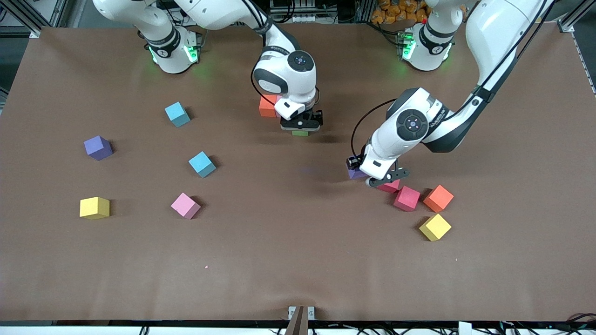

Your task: Form number 2 with 11 blocks

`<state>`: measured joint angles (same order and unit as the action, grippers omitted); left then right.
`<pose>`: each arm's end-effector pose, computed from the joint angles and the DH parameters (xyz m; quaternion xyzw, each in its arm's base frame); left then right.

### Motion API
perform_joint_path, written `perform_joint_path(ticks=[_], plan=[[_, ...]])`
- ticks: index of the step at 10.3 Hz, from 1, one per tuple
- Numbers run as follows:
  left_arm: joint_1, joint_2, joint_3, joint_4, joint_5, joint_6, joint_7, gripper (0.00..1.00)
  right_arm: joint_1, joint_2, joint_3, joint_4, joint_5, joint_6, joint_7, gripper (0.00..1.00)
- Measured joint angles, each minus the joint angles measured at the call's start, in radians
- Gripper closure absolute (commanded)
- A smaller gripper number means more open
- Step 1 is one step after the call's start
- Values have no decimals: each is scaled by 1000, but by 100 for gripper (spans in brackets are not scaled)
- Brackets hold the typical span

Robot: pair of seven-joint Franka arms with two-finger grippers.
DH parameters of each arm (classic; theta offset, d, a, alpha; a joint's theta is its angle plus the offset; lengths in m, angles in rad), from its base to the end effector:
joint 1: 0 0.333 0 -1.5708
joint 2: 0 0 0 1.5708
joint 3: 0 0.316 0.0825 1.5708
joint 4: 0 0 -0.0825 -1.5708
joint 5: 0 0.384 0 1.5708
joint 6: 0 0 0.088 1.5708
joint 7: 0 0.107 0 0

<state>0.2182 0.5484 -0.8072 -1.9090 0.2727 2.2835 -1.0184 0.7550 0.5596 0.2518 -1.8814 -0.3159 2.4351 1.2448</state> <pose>0.5393 -0.3151 0.2872 0.9827 0.1615 -0.0588 0.0686 0.3487 0.5338 0.2192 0.9991 -0.0185 0.0384 0.0057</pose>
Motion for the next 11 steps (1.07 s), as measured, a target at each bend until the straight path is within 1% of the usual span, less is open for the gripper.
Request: perform_joint_path(ticks=[3, 5, 6, 7, 9, 11], plan=[[-22, 24, 6, 29, 0, -3, -10, 83, -1, -47, -1, 3, 0, -81, -28, 0], [-49, 37, 17, 35, 0, -4, -15, 82, -22, -95, -8, 5, 0, -193, -102, 0], [-82, 43, 37, 41, 0, -5, -31, 82, -52, -121, -15, 6, 1, -240, -162, 0], [-136, 51, 72, 51, 0, -5, -45, 82, -87, -144, -23, 6, 3, -254, -218, 0], [-281, 74, 165, 90, 0, -4, -73, 82, -147, -192, -38, 6, 5, -256, -296, 0], [-405, 106, 213, 135, 0, -5, -108, 82, -228, -240, -47, 5, 19, -258, -411, 0]])
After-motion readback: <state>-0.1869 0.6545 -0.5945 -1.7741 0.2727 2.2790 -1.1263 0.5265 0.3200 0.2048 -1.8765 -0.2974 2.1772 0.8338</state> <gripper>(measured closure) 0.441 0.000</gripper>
